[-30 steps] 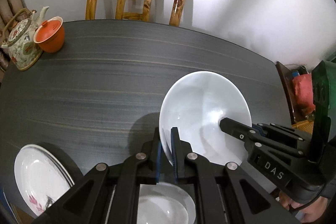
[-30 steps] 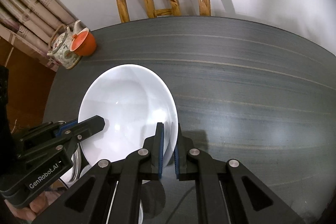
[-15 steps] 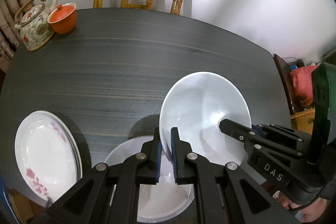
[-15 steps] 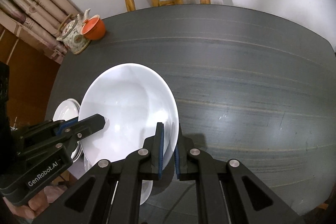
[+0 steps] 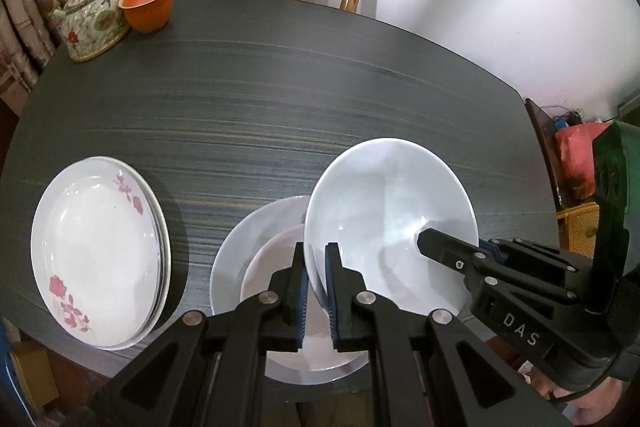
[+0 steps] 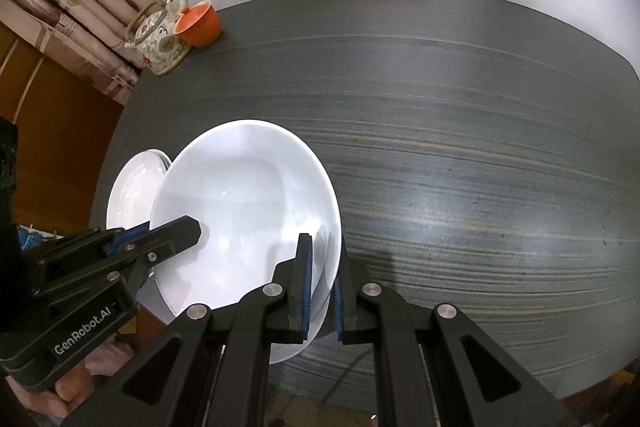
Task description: Organize plates and bowls
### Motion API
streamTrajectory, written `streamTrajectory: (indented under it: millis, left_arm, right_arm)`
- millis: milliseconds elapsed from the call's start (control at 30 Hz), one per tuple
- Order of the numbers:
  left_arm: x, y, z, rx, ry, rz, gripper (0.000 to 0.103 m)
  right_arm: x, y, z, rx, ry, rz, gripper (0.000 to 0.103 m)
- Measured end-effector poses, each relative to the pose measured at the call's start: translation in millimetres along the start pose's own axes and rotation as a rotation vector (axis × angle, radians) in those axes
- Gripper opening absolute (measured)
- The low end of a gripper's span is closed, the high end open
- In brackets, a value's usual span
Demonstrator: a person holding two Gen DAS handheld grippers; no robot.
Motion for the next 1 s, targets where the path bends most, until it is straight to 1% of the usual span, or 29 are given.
streamTrajectory:
  millis: [433,1000]
  left_arm:
    - [-11.8,-14.4,-2.9,0.009,-0.005,-0.02,0.007]
    - [-32.9,-29.3,7.6,0.026,-0.038,-0.038,0.007]
  right_arm:
    - [-7.9,-17.1,5.6,0.005,-0.018,-0.015,0.01]
    - [-28.4,-27.6,23.0,0.009,-0.068,-0.019,0.01]
Point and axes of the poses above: each gripper's, at about its wrist camera, not at the fingertips, and z roughly the way its jaws point, y to its right, x to its top, the point moved 2 cm from there along z, roughly the way its jaws point, and after that the axes turned 4 degrees about y, right-handed, at the moved point
